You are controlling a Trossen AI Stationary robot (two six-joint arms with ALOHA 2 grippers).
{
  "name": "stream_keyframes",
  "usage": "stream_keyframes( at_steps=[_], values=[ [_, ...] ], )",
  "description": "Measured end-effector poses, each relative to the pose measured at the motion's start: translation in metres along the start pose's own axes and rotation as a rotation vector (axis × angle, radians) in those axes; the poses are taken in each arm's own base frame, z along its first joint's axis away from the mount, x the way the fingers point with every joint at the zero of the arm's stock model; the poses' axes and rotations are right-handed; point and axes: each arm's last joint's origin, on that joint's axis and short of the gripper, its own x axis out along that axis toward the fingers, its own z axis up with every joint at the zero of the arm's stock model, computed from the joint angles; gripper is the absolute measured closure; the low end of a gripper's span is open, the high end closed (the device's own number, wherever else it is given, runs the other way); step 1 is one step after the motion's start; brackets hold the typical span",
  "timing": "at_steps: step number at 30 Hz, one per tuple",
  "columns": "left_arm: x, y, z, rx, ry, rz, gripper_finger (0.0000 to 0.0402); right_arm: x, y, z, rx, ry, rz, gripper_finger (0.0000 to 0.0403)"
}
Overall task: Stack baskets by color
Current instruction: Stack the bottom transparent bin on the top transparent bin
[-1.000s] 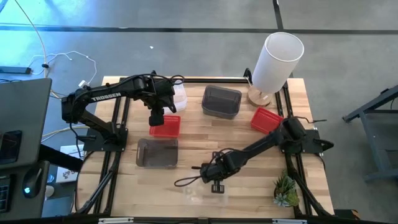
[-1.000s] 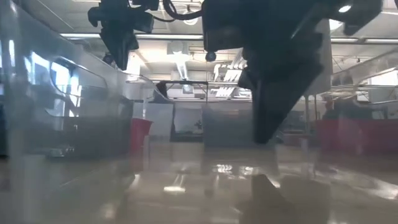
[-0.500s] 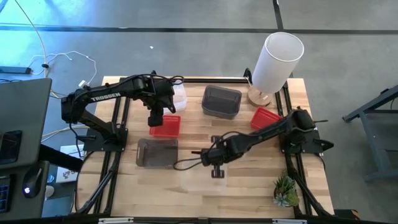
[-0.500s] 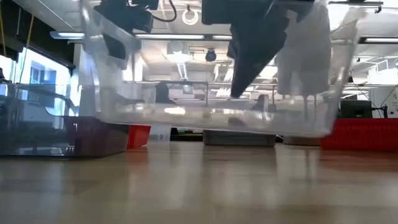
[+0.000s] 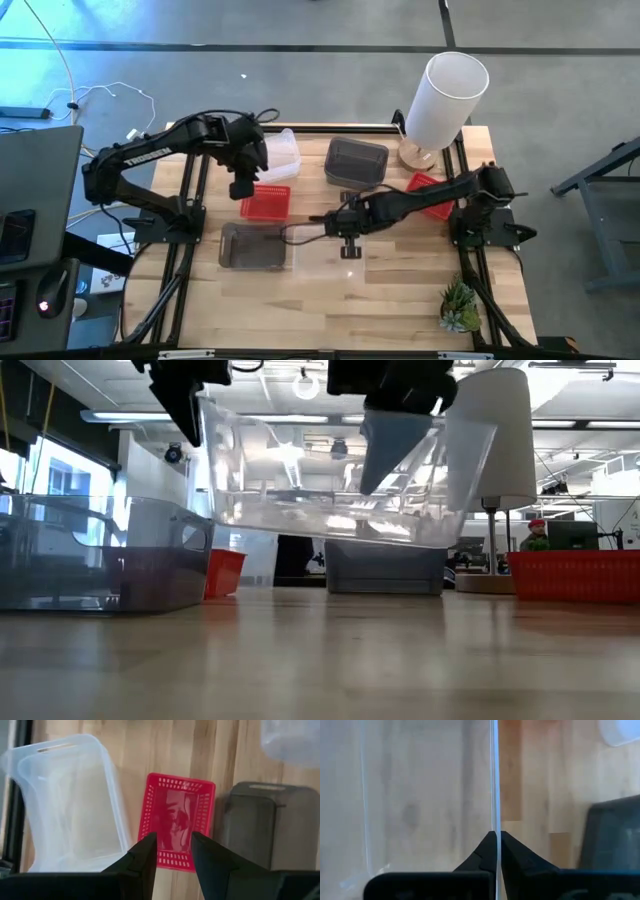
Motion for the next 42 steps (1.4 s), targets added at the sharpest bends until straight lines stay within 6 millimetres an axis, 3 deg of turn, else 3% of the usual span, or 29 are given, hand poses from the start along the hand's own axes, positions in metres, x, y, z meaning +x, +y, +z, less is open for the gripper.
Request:
stream_keyframes(
  at_steps=[14,20,27,35,42],
  values=[
    [-0.028,0.015,-0.021,-0.102,-0.088,0.103,0.0296,0.007,-0.066,0.009,0.012,-0.052,-0.088,0.0403],
    [-0.035,0.022,-0.019,-0.157,-0.155,0.228,0.0296,-0.01,-0.096,0.026,0.023,-0.143,-0.158,0.0403],
    [-0.036,0.026,-0.017,-0.201,-0.194,0.253,0.0296,-0.037,-0.131,0.04,0.053,-0.211,-0.301,0.0403],
    [-0.037,0.028,-0.014,-0.265,-0.226,0.308,0.0296,-0.055,-0.164,0.039,0.076,-0.188,-0.372,0.0403],
    [-0.042,0.034,-0.004,-0.353,-0.351,0.382,0.0296,-0.059,-0.185,0.031,0.189,-0.151,-0.472,0.0403]
  ],
)
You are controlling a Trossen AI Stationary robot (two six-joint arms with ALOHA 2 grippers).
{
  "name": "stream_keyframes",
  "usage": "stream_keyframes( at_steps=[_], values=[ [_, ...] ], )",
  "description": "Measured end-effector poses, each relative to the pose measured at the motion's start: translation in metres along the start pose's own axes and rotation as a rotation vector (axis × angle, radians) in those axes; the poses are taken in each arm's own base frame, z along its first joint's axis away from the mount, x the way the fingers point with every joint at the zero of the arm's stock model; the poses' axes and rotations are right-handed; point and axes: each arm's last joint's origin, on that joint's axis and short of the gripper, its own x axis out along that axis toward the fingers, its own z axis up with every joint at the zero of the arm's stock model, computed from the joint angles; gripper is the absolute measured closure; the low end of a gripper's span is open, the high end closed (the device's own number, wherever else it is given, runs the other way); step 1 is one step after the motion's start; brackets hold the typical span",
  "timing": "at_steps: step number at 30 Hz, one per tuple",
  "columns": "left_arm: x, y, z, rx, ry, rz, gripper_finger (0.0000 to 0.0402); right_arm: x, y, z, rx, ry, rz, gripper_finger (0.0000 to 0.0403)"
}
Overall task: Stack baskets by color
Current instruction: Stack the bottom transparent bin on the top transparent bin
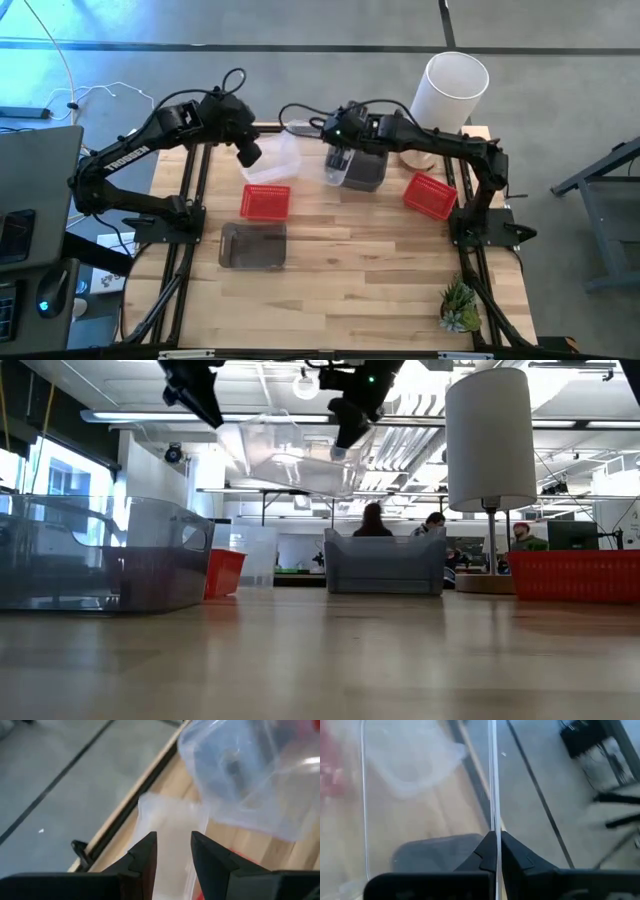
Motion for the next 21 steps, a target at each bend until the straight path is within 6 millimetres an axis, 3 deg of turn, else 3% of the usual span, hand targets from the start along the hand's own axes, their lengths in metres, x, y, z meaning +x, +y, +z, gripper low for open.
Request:
stream_keyframes(
  at_steps=[12,21],
  values=[
    [0.015,-0.003,0.019,-0.082,-0.116,0.021,0.0296,0.002,-0.009,-0.002,0.143,0.024,-0.136,0.0403],
    [0.037,-0.021,0.029,-0.053,-0.122,0.02,0.0296,0.006,-0.017,-0.005,0.155,0.042,-0.154,0.0403]
  ],
)
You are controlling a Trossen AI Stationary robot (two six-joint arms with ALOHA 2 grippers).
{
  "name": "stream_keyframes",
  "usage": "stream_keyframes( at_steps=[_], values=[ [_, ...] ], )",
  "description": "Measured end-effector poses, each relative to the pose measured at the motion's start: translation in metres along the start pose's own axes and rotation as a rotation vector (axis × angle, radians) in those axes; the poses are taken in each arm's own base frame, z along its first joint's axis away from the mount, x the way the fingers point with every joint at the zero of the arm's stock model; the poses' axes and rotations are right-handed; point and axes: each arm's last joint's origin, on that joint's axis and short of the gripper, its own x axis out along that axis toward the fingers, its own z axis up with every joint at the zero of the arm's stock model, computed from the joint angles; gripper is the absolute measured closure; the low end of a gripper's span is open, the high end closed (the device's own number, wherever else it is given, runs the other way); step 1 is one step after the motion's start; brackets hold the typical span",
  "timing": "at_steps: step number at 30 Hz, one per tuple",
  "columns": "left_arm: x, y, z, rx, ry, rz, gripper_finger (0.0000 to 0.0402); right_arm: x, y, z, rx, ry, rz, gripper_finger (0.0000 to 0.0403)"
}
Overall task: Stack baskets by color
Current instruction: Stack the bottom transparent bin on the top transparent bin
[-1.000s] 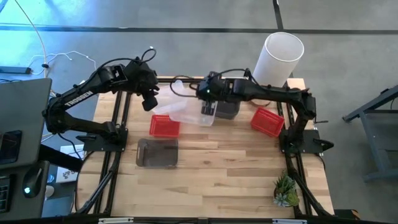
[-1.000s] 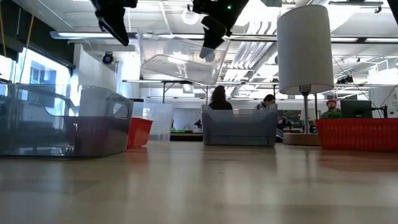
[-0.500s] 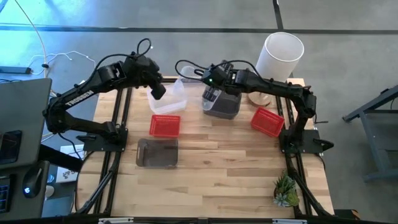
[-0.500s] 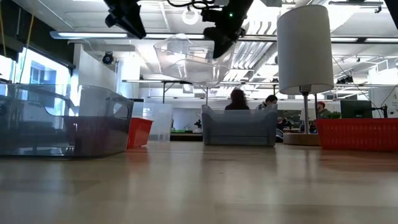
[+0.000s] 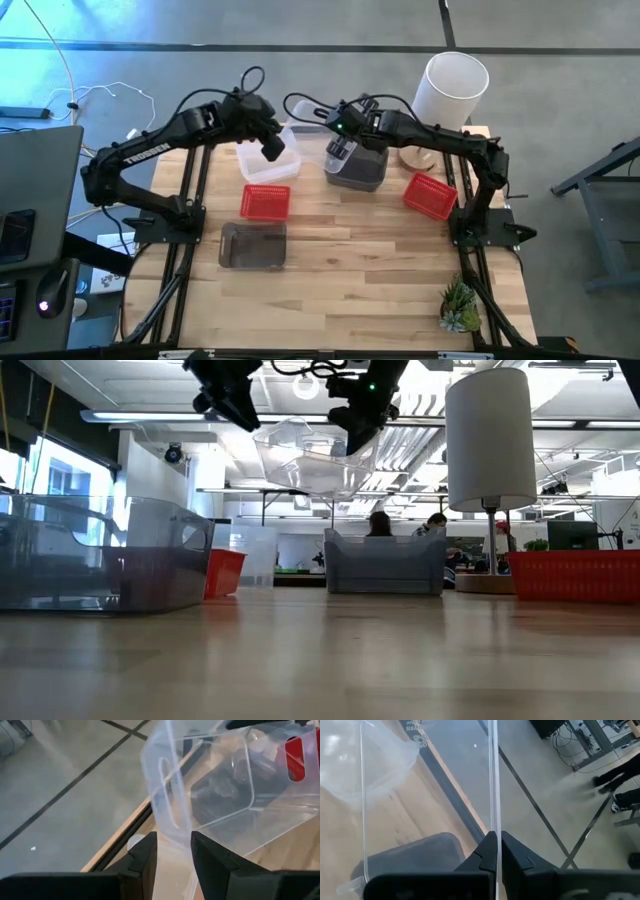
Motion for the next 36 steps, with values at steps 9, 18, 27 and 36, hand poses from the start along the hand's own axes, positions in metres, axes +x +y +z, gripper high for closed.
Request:
stream_keyframes(
  at_steps=[9,18,27,36],
  values=[
    [0.004,-0.015,0.005,0.015,-0.055,0.011,0.0296,0.003,-0.005,-0.002,0.004,0.018,-0.004,0.0403],
    [0.012,-0.016,0.004,0.025,-0.035,0.093,0.0296,-0.007,0.011,0.0,-0.011,-0.007,0.06,0.0403],
    [0.012,-0.016,0.004,0.025,-0.035,0.089,0.0296,-0.017,0.026,0.004,-0.024,-0.055,0.086,0.0403],
    [0.012,-0.015,0.0,0.012,0.004,0.1,0.0296,-0.024,0.036,0.006,-0.033,-0.085,0.105,0.0403]
  ],
)
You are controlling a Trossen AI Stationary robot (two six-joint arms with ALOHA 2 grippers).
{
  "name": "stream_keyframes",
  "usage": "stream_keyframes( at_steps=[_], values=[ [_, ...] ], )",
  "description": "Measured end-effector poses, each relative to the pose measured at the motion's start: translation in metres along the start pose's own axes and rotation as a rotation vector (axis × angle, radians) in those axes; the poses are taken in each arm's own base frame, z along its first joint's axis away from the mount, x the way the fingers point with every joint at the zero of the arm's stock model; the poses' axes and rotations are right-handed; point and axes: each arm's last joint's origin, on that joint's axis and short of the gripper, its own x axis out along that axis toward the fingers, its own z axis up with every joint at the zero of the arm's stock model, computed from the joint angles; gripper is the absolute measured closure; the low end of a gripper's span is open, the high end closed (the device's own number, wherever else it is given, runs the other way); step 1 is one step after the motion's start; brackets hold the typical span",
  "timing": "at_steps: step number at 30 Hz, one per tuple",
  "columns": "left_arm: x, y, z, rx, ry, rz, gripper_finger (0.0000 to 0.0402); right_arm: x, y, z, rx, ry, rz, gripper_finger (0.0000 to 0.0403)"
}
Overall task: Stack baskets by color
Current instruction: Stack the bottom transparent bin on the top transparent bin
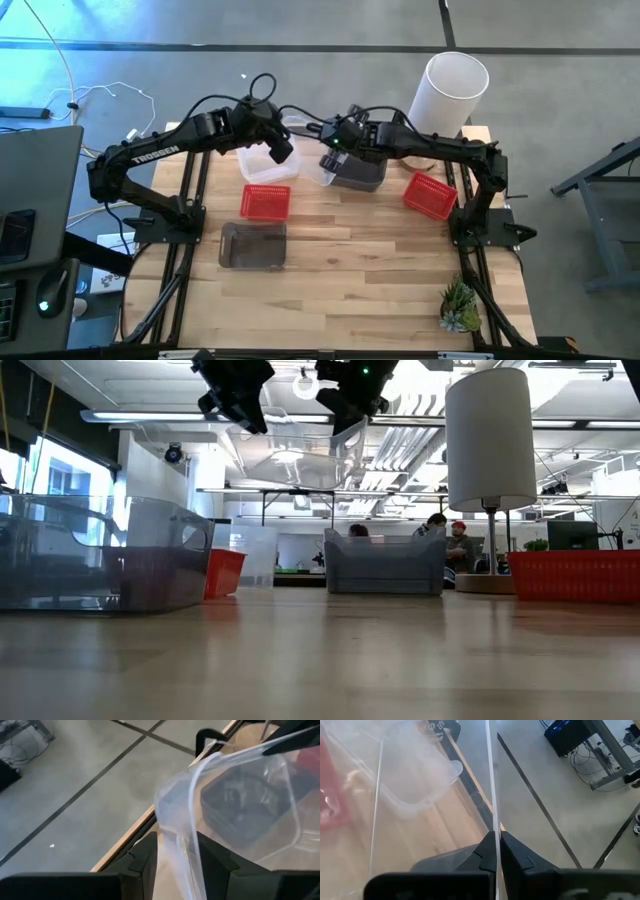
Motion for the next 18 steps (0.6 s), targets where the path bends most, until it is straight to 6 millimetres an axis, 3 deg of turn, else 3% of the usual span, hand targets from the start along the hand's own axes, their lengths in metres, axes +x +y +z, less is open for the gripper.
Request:
stream_keyframes(
  at_steps=[10,18],
  values=[
    [0.0007,0.003,-0.0016,-0.005,0.017,0.02,0.0302,-0.0016,0.0027,0.0032,0.011,-0.031,0.003,0.0403],
    [0.0026,0.0083,-0.0022,0.0,0.03,0.033,0.0377,-0.0014,0.0028,0.0047,0.02,-0.044,0.01,0.0403]
  ],
)
